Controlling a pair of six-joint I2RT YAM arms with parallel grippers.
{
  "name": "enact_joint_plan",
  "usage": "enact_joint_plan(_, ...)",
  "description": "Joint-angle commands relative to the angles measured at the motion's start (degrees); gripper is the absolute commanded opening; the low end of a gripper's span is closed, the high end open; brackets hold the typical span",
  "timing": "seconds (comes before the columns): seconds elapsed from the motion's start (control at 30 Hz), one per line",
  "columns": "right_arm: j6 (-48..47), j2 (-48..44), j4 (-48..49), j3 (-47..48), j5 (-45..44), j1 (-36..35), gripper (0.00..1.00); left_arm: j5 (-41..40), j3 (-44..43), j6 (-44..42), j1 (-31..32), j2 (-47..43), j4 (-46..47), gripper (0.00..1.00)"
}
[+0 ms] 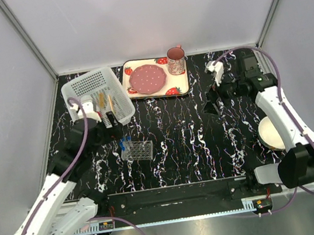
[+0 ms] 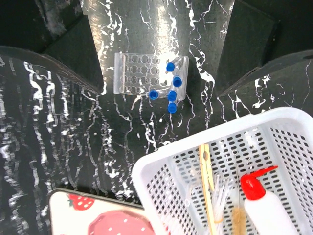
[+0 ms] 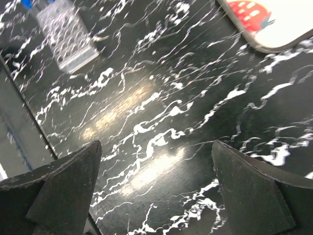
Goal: Organize the chemistry lab equipment
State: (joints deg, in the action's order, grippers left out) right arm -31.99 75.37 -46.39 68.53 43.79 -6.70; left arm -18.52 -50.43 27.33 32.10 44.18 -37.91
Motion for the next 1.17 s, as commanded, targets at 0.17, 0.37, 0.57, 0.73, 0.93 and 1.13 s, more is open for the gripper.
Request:
enact_joint_plan(0.17, 16.8, -5.3, 2.8, 14.0, -12.1, 2.0, 1.0, 7.0, -12.6, -2.6, -1.5, -6.6, -6.4, 0.99)
enact_joint_plan(0.37, 27.8, -8.8, 7.5, 17.3, -17.7, 1.9, 1.0, 10.2, -14.8, -1.2, -1.5, -7.6, -6.5, 0.99)
enact_joint_plan(0.57, 33.9, -9.6, 7.8, 19.8, -23.7, 1.9, 1.0, 10.2, -16.4, -1.1, -1.5, -8.9, -7.2, 0.99)
enact_joint_plan(0.73, 34.2, -10.0, 6.9, 21.5, -26.1, 2.1, 1.0, 10.3, -17.2, -1.1, -1.5, -9.4, -7.4, 0.99)
enact_joint_plan(0.93, 32.5, -10.1, 6.1, 22.7, -26.7, 2.6, 1.0, 10.8, -16.7, -1.2, -1.5, -9.3, -7.5, 0.99)
enact_joint_plan(1.13, 28.0, -8.6, 4.8, 24.8, -23.7, 2.9, 1.0, 10.1, -16.6, -1.3, -1.5, -10.2, -7.6, 0.99)
